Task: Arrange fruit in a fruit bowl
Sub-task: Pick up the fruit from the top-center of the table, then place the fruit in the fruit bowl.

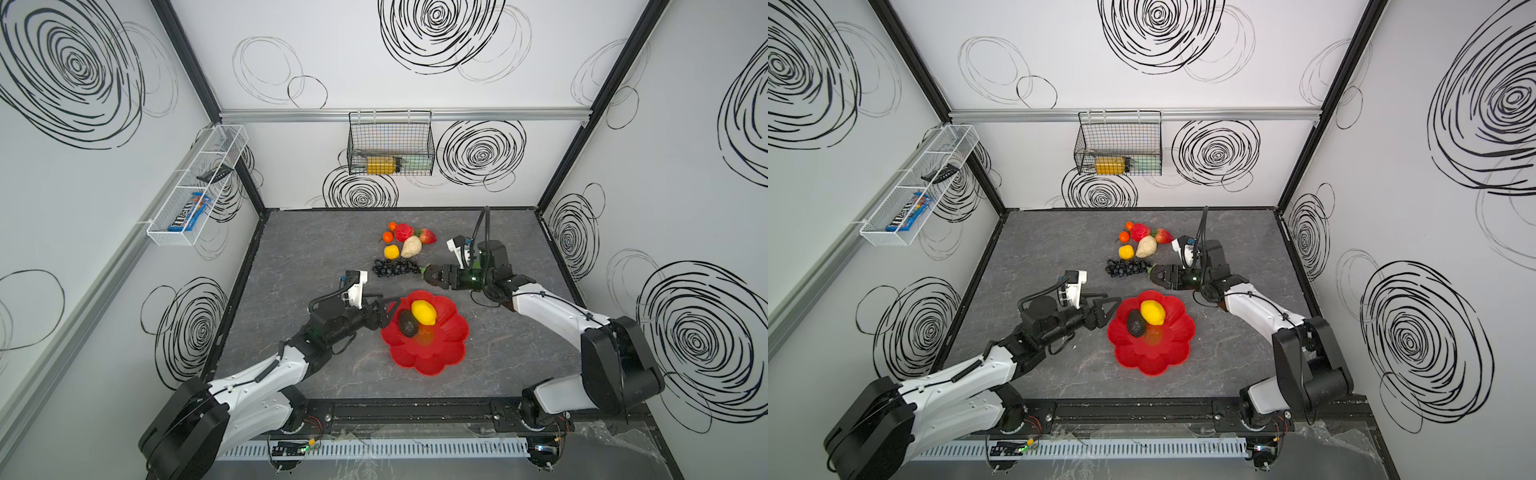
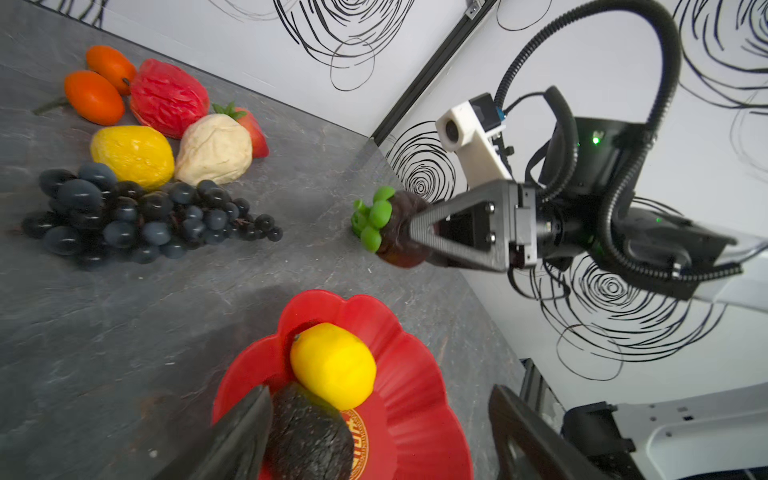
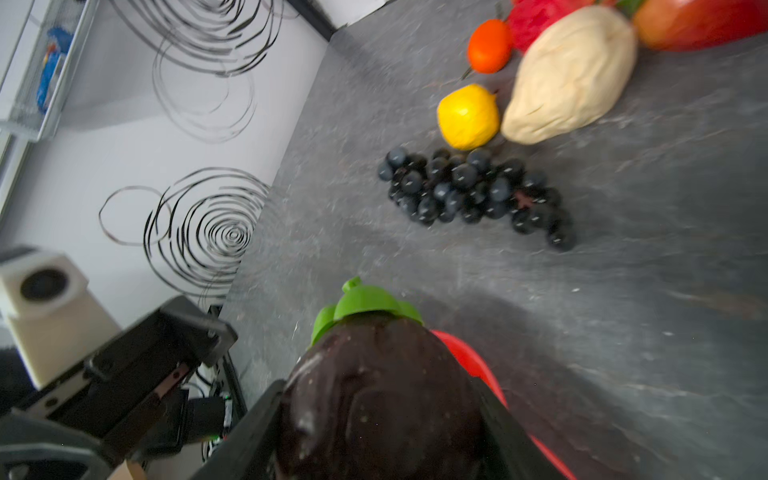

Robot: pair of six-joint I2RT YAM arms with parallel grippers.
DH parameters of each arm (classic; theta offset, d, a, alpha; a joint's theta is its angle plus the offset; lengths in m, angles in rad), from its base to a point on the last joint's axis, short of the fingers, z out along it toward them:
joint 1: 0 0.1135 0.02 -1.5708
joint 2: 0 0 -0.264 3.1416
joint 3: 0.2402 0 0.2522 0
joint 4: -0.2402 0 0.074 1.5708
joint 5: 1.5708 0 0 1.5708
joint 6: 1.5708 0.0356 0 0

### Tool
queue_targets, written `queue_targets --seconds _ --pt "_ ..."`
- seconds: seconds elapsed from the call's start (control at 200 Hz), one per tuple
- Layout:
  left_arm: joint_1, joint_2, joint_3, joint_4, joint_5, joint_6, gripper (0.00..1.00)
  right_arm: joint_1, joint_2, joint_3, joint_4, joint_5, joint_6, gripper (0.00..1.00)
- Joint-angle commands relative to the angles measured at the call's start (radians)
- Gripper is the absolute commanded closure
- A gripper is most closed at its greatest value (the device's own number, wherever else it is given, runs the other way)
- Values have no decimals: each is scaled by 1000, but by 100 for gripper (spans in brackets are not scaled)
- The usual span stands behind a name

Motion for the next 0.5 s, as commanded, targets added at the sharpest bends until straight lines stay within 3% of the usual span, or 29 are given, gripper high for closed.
queue_targets --seconds 0.0,0.28,0.495 --pt "5 45 45 76 92 -94 18 59 -63 -58 89 -23 -27 41" --pt "5 144 71 197 156 -238 32 201 -145 -177 196 65 -27 42" --pt "5 170 79 206 153 -269 45 238 -190 -225 246 116 -11 42"
